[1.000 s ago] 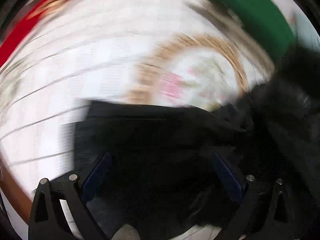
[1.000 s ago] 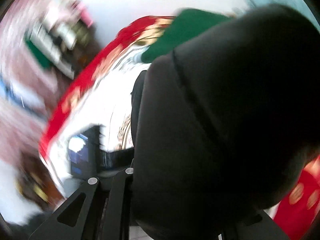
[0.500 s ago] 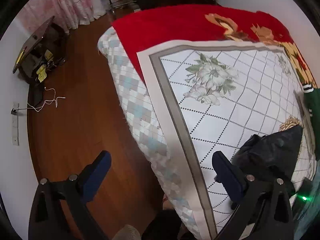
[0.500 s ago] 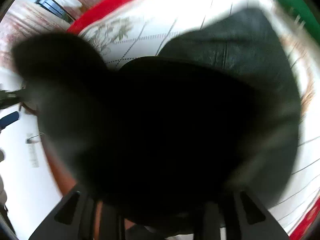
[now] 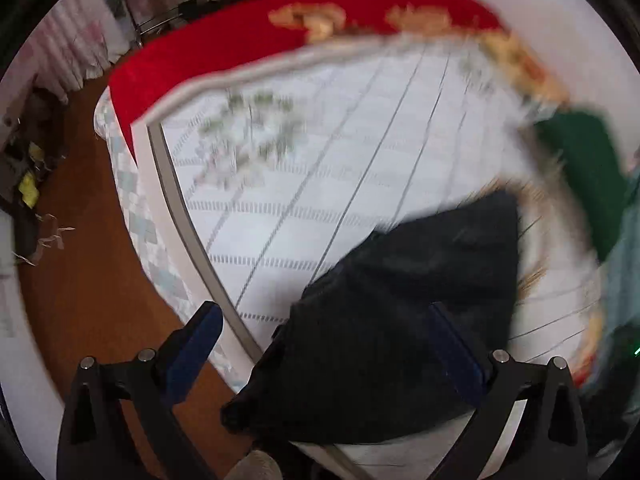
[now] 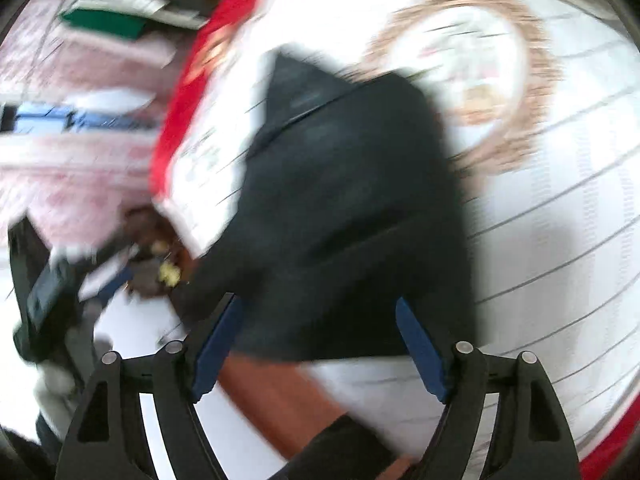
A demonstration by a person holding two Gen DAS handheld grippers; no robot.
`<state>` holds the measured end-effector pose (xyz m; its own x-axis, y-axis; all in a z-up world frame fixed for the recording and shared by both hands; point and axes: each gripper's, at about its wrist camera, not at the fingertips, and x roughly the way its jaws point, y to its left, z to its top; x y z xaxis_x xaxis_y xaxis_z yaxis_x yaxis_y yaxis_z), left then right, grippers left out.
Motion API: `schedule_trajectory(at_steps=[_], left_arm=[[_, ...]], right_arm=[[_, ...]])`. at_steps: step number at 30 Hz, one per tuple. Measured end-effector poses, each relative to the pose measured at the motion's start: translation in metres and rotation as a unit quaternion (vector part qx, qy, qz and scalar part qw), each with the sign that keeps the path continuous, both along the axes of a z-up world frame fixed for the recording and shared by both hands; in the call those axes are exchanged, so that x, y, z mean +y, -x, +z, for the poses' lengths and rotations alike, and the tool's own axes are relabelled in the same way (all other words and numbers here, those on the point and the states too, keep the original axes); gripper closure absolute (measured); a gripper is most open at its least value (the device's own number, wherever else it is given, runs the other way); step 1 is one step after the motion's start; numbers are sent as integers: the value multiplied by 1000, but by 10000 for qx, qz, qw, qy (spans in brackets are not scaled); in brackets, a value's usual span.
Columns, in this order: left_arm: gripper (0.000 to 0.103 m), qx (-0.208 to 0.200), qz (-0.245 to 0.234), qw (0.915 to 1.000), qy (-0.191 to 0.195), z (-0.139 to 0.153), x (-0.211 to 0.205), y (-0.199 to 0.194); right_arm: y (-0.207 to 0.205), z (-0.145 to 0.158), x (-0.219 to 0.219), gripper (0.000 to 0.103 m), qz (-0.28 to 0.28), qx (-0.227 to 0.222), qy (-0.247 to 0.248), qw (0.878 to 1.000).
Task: Fold large clothes
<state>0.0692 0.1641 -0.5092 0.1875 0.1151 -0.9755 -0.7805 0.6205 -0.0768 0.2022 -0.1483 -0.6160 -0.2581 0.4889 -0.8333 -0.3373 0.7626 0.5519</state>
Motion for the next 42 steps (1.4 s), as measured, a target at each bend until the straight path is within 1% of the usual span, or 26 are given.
schedule_trajectory(at_steps=[2, 3, 4, 6, 8, 10, 11, 13, 14, 15, 16, 17, 19, 22, 24, 25, 26, 27, 29, 33, 35, 36, 37, 38, 40, 42], left_arm=[[0, 540, -125, 9985, -9, -55, -9, -2], [0, 637, -144, 9978, 62, -70, -10, -1], [0, 620, -93, 9976, 287, -88, -8, 3], [0, 513, 12, 9978, 415, -99, -1, 6], [0, 417, -38, 9984, 391, -104, 4, 5], [0, 375, -87, 9986, 361, -105, 7, 2], [0, 394, -136, 9987, 304, -106, 8, 1], [0, 447, -167, 9987, 191, -105, 11, -2], [0, 466, -163, 9987, 142, -103, 13, -3], [0, 467, -150, 9987, 140, -100, 15, -4], [0, 421, -93, 9989, 187, -95, 18, -4], [0, 372, -40, 9991, 196, -88, 19, -3], [0, 281, -12, 9995, 154, -72, 18, -2], [0, 124, -75, 9999, 33, -47, 10, 1], [0, -23, 6, 9995, 326, -44, 3, 0], [0, -112, 62, 9987, 502, -44, 0, 0], [0, -232, 120, 9968, 759, -47, -4, -1], [0, -262, 152, 9956, 887, -52, -11, -3], [0, -322, 275, 9911, 1265, -65, -18, -3], [0, -523, 538, 9818, 1744, -90, -26, -5], [1, -726, 717, 9765, 1897, -101, -22, -10], [3, -846, 772, 9742, 1946, -103, -19, -13], [21, -956, 808, 9734, 1919, -102, -17, -15], [35, -1003, 807, 9744, 1843, -99, -16, -16], [64, -1072, 655, 9795, 1574, -91, -15, -24], [77, -1189, 488, 9823, 1364, -78, -14, -28]], right_arm=[[-23, -25, -2, 19, -85, 115, -85, 9999], [-42, -45, -12, 19, -77, 204, -128, 9997], [-53, -62, -21, 19, -47, 308, -179, 9994], [-64, -103, -23, 13, 144, 750, -555, 9955], [-66, -139, -12, 10, 303, 1298, -1022, 9858], [-57, -170, 11, 4, 415, 1934, -1372, 9706], [-49, -174, 18, 4, 457, 1994, -1436, 9683], [-42, -168, 14, 5, 469, 1808, -1493, 9710], [-40, -162, 16, 19, 386, 1522, -1501, 9761], [-40, -160, 12, 28, 175, 1386, -1486, 9790], [-44, -150, 8, 41, -53, 1372, -1472, 9795], [-41, -147, -2, 47, -451, 1409, -1415, 9788], [-34, -138, -19, 50, -905, 1409, -1340, 9767], [-22, -123, -69, 49, -1918, 1396, -1235, 9636], [-12, -126, -93, 36, -2158, 1269, -1031, 9626], [-5, -129, -105, 28, -2231, 1379, -947, 9603], [-3, -136, -116, 26, -2312, 1578, -937, 9554], [1, -141, -121, 24, -2358, 1755, -1032, 9502], [5, -143, -132, 22, -2426, 1887, -1241, 9435], [4, -155, -122, 19, -2214, 2016, -1465, 9428], [7, -162, -101, 17, -1924, 1986, -1571, 9481], [3, -162, -100, 17, -1823, 1922, -1582, 9512], [3, -160, -95, 23, -1716, 1797, -1606, 9552], [5, -155, -92, 33, -1727, 1718, -1632, 9560], [4, -148, -90, 49, -1698, 1613, -1735, 9566], [3, -138, -85, 56, -1749, 1466, -1796, 9569]])
